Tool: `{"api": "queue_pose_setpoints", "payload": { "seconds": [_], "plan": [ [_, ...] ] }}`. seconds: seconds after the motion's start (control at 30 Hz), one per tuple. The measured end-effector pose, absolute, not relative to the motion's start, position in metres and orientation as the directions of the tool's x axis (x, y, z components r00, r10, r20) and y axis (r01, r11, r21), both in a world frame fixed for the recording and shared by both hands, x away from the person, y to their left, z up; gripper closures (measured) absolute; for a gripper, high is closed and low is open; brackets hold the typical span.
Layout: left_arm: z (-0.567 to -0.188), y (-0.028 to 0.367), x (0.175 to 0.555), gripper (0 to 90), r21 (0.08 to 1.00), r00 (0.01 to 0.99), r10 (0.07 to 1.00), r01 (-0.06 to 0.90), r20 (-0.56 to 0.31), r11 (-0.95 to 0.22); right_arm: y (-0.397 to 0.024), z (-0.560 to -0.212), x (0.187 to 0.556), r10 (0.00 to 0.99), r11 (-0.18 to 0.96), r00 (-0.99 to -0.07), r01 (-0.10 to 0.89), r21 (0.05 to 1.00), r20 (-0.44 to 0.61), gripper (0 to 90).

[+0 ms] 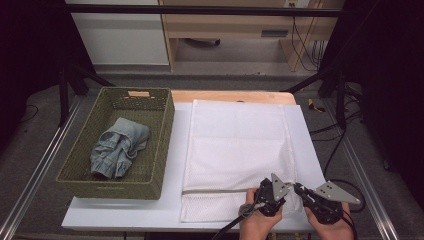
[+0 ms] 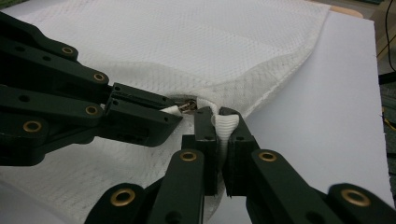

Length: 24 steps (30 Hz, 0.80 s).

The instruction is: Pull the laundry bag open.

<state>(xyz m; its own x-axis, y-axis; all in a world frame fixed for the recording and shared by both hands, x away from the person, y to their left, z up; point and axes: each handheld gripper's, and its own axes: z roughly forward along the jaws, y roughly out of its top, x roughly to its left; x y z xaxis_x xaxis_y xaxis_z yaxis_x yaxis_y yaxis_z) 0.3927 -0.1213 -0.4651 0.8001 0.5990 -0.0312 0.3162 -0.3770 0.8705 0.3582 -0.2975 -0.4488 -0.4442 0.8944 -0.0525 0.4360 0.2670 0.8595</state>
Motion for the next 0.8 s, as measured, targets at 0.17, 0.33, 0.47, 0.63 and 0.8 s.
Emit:
{"api": "queue_pose_setpoints", "payload": {
  "seconds": [0.17, 0.33, 0.47, 0.63, 0.8],
  "plan": [
    [-0.4662, -0.1185, 0.3910, 86.6, 0.869, 0.798, 0.602, 0.316, -0.027, -0.380, -0.2964, -0.4487, 0.3579, 0.893, 0.276, -0.446, 0.442, 0.854, -0.057, 86.9],
    [-0.4693, -0.1142, 0.3913, 86.6, 0.867, 0.789, 0.614, 0.331, -0.037, -0.373, -0.2940, -0.4489, 0.3579, 0.890, 0.299, -0.447, 0.438, 0.848, -0.083, 86.9],
    [-0.4703, -0.1121, 0.3917, 86.6, 0.866, 0.787, 0.615, 0.343, -0.053, -0.365, -0.2968, -0.4500, 0.3585, 0.895, 0.288, -0.440, 0.445, 0.848, -0.072, 87.0],
    [-0.4698, -0.1118, 0.3923, 86.6, 0.870, 0.783, 0.617, 0.356, -0.079, -0.340, -0.2969, -0.4499, 0.3583, 0.895, 0.289, -0.439, 0.438, 0.852, -0.078, 86.9],
    [-0.4702, -0.1123, 0.3919, 86.6, 0.870, 0.782, 0.618, 0.360, -0.085, -0.336, -0.2967, -0.4501, 0.3581, 0.899, 0.280, -0.432, 0.445, 0.850, -0.070, 86.8]
  ]
}}
